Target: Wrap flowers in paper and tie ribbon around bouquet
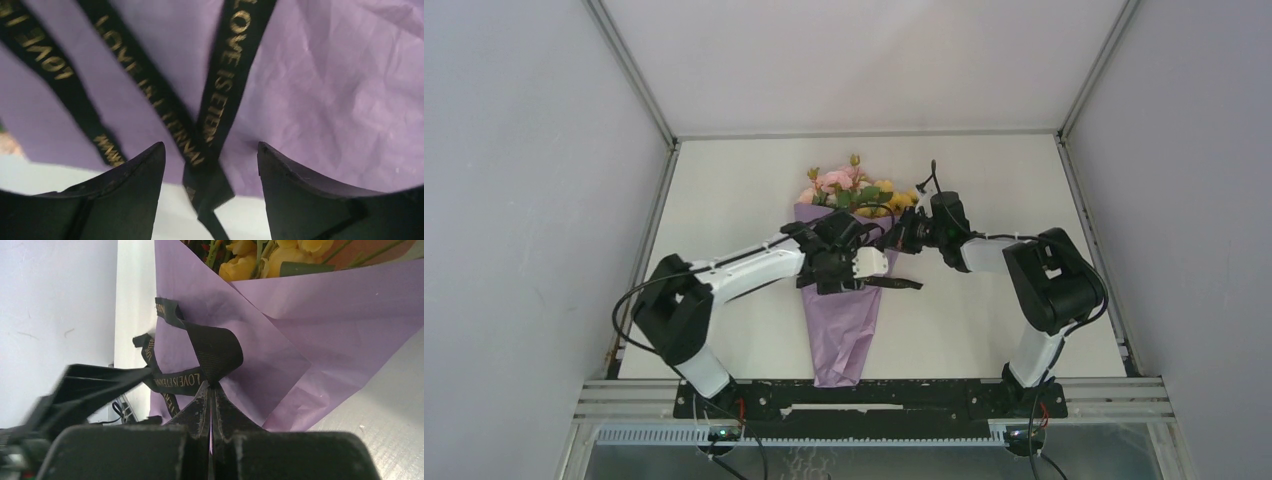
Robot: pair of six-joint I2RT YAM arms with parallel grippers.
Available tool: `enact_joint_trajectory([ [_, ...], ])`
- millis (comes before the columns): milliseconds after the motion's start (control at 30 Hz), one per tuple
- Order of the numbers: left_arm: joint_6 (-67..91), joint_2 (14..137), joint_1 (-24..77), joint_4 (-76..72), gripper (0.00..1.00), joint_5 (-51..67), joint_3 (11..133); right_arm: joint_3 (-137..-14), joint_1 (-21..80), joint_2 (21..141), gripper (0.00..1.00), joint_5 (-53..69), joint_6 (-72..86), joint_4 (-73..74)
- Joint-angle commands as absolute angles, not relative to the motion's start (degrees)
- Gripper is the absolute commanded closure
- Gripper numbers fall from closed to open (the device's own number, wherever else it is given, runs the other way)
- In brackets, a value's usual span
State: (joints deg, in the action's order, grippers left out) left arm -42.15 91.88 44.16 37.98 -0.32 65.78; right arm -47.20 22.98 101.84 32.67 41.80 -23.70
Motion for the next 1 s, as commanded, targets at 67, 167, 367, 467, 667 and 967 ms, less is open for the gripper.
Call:
enact_joint_trajectory([
  [67, -44.2, 98.3, 45.2, 32.8, 0.29, -0.7, 68.4, -48.8, 22.8, 98.5, 1.0, 34.1, 40.3, -23.0],
  [167, -43.2, 100.1, 45.2, 30.8, 0.42, -4.0, 68.5, -48.7, 22.8, 98.4, 1.0, 34.4, 40.3, -22.7],
  [367, -42.9, 100.0, 45.2, 29.6, 0.97, -5.5, 67.6, -48.8, 23.1, 98.5, 1.0, 35.2, 39.4, -21.6],
  [467, -41.8, 98.7, 45.2, 29.6, 1.0, -7.9, 68.4, -48.8, 23.6, 98.8, 1.0, 36.2, 38.2, -20.8],
  [667, -36.5, 93.8, 44.4, 43.1, 1.0, 0.5, 79.3, -48.8, 23.7, 100.1, 1.0, 42.0, 35.3, -18.2],
  [967, -31.8, 90.9, 43.8, 51.2, 1.0, 13.1, 84.9, -50.5, 26.5, 98.1, 0.97, 53.9, 21.9, -5.6],
])
